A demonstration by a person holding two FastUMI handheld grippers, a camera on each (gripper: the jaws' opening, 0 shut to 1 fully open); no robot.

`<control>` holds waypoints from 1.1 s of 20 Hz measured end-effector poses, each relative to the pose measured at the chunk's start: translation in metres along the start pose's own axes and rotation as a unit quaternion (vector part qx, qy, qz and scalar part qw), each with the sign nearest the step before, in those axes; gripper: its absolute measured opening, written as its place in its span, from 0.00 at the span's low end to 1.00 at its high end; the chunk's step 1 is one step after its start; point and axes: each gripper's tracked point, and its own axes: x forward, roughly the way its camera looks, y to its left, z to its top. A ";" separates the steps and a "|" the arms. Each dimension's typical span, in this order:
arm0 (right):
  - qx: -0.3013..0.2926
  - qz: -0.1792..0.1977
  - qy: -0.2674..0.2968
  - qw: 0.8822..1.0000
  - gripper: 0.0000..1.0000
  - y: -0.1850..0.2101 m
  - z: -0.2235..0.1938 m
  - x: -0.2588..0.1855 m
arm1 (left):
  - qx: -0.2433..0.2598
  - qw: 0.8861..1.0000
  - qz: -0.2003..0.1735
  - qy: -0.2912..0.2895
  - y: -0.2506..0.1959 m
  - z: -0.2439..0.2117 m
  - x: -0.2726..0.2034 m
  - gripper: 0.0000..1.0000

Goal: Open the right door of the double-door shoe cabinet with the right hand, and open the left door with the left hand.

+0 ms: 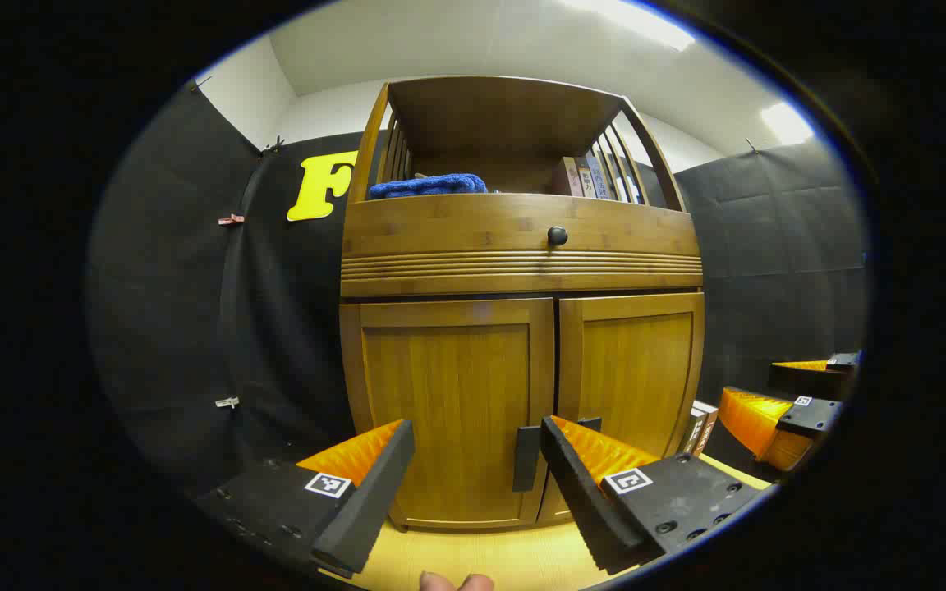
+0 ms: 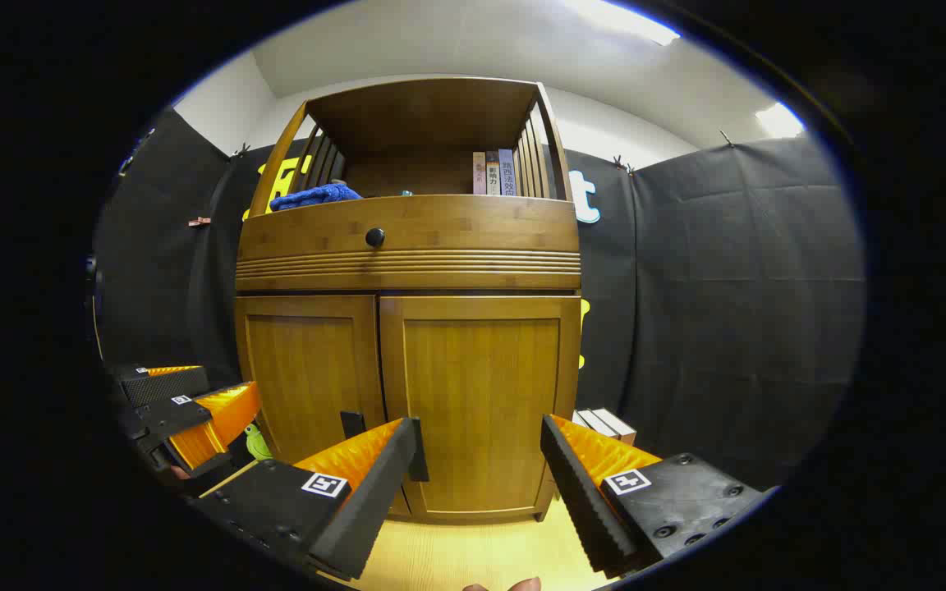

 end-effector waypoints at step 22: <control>0.004 0.004 0.011 1.000 0.98 0.013 -0.007 0.016 | -0.003 1.000 0.008 0.009 0.009 -0.014 0.011 0.96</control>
